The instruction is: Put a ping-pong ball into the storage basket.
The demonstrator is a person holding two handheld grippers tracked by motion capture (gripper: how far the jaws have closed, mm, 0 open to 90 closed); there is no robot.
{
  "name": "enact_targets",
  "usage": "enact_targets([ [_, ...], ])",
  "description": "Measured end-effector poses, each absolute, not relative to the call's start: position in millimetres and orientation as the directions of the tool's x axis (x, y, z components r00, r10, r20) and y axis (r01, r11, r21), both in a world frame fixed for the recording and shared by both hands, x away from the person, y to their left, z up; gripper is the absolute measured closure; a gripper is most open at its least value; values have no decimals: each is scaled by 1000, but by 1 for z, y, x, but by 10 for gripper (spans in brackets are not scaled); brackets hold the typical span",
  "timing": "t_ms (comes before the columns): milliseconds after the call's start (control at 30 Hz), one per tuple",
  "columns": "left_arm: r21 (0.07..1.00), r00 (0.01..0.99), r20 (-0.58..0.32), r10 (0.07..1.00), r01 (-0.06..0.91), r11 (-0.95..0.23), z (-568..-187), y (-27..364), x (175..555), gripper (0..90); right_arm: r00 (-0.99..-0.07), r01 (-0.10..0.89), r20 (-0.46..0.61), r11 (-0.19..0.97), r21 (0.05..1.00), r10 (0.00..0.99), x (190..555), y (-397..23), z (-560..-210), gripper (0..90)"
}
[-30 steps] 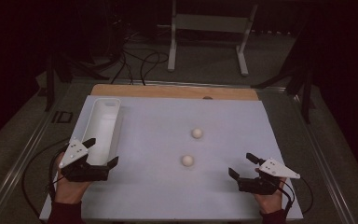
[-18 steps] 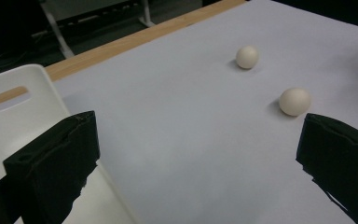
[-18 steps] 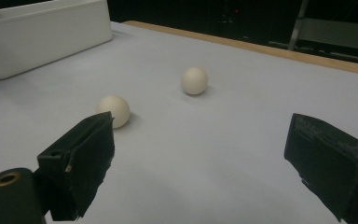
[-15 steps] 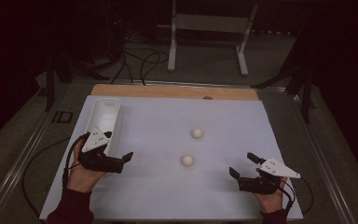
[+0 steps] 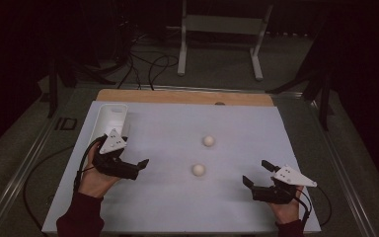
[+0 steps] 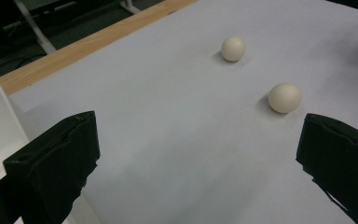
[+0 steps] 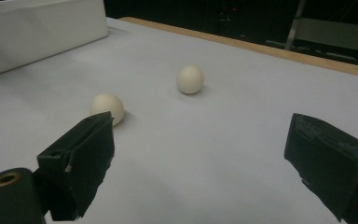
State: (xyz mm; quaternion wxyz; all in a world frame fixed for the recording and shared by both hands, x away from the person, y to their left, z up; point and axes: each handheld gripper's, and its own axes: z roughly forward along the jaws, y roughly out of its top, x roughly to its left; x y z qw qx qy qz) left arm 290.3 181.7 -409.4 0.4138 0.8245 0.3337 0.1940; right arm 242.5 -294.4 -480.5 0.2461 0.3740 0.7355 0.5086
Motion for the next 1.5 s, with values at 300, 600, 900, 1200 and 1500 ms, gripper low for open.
enact_targets([
  [300,795,719,47,693,393,-461,-407,171,296,0,-598,301,19,203,932,801,245,-296,-480,80],
  [600,781,738,39,673,398,-481,-411,160,300,0,-598,305,23,201,931,801,243,-296,-483,80],
  [900,769,757,40,652,393,-504,-412,145,307,0,-594,301,22,197,933,804,241,-295,-483,80],
  [1200,755,780,46,625,382,-533,-415,128,313,0,-586,299,25,188,935,810,239,-296,-484,80],
  [1500,740,799,66,597,362,-567,-413,113,317,0,-586,300,25,188,935,810,239,-297,-484,80],
])
